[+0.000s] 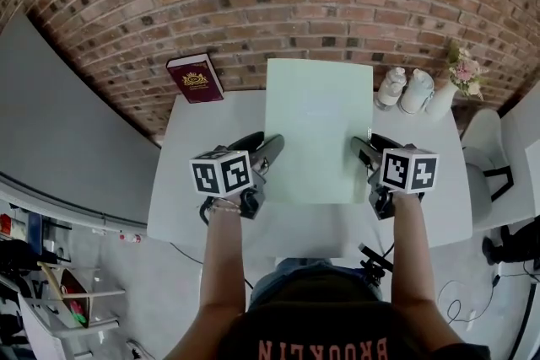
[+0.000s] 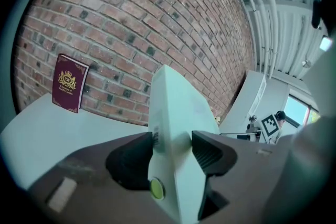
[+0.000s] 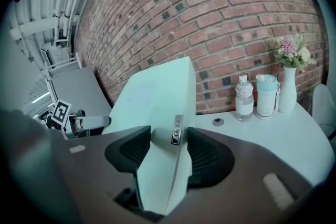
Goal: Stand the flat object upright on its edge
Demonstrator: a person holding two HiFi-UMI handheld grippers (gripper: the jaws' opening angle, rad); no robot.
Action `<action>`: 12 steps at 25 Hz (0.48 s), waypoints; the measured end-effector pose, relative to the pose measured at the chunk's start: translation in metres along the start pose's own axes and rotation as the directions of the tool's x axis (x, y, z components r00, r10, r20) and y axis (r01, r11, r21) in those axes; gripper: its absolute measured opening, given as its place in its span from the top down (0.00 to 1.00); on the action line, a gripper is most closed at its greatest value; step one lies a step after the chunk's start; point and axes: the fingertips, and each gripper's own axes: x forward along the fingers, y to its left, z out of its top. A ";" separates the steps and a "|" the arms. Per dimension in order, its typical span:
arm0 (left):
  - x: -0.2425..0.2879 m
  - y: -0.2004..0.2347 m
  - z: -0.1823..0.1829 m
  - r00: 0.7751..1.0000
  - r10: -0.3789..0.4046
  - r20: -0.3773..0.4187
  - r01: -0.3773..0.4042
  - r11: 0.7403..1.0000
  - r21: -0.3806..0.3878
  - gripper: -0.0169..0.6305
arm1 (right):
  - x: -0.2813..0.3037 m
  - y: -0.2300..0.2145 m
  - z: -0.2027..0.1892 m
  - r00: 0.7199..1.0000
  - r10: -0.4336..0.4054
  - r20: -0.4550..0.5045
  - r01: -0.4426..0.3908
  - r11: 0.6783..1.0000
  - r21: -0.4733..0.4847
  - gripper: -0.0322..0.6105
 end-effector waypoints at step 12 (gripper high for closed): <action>-0.005 -0.021 0.040 0.989 -0.040 0.145 0.017 0.988 0.156 0.60 | -0.016 0.013 0.046 0.983 -0.002 0.184 0.033 0.986 -0.164 0.61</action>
